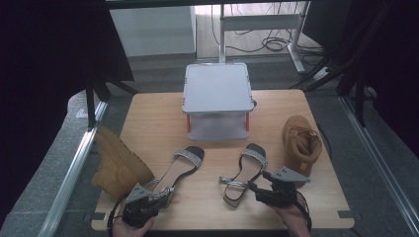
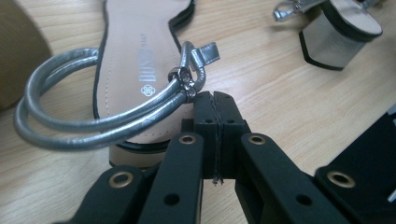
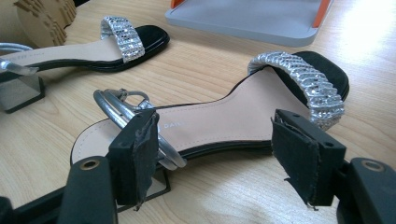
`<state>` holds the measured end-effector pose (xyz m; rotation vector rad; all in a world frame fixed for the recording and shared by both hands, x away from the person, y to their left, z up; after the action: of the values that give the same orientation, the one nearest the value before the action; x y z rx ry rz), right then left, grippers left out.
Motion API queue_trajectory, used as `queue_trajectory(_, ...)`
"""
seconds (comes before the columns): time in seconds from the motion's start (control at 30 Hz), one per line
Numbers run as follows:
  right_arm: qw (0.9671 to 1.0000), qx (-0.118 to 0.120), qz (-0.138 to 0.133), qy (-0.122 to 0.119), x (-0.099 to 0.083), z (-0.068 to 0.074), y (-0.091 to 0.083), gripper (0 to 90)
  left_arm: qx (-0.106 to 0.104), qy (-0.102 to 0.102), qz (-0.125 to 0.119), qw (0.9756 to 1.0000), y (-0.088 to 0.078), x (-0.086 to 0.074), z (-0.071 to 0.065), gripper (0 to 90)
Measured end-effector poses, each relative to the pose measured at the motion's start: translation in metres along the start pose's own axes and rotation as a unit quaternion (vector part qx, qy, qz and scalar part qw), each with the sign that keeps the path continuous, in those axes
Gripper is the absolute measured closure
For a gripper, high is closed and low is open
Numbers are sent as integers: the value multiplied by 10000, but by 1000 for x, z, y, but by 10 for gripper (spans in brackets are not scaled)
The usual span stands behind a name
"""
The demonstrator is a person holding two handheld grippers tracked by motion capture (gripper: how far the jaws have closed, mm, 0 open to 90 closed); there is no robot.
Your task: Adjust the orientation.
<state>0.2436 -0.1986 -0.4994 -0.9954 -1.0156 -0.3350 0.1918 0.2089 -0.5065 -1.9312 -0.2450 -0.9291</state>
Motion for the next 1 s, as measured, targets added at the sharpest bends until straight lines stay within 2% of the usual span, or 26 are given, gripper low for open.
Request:
queue_trajectory(0.13, 10000, 31, -11, -18, 1, 2, 1, 320, 43, 12, -18, 10000, 0, 0, -1, 892)
queue_trajectory(0.3, 10000, 63, 21, -35, 1, 3, 2, 320, 71, -147, -101, 9998, -4, 0, 6, 894)
queue_trajectory(0.47, 9999, 81, 49, -37, 0, 4, 3, 320, 132, -132, -131, 9997, -4, 0, 4, 886)
queue_trajectory(0.6, 9999, 100, 40, -59, 1, 6, 3, 320, -89, -3, -196, 9998, -6, 3, -6, 870)
queue_trajectory(0.67, 9999, 127, 34, -83, 3, 7, 3, 320, -64, 128, -215, 9997, -8, 12, -13, 865)
queue_trajectory(0.7, 9999, 127, 34, -83, 3, 7, 3, 320, -64, 128, -215, 9997, -8, 12, -13, 865)
queue_trajectory(0.77, 9999, 135, 23, -70, 4, 7, 2, 320, -21, 189, -308, 9993, -12, 21, -14, 863)
queue_trajectory(0.87, 9999, 147, 21, -52, 5, 6, 1, 324, 29, 284, -493, 9984, -18, 39, -15, 840)
queue_trajectory(1.0, 9998, 188, 3, -40, 6, 6, 1, 326, 18, 317, -629, 9975, -16, 63, -15, 779)
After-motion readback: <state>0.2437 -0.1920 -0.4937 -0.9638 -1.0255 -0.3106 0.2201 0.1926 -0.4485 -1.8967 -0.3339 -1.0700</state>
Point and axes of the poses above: each handheld gripper's, and its own axes: y roughly forward along the jaws, x roughly out of its top, z roughly to its left, the point moved 1 cm from there along y, roughly forward along the jaws
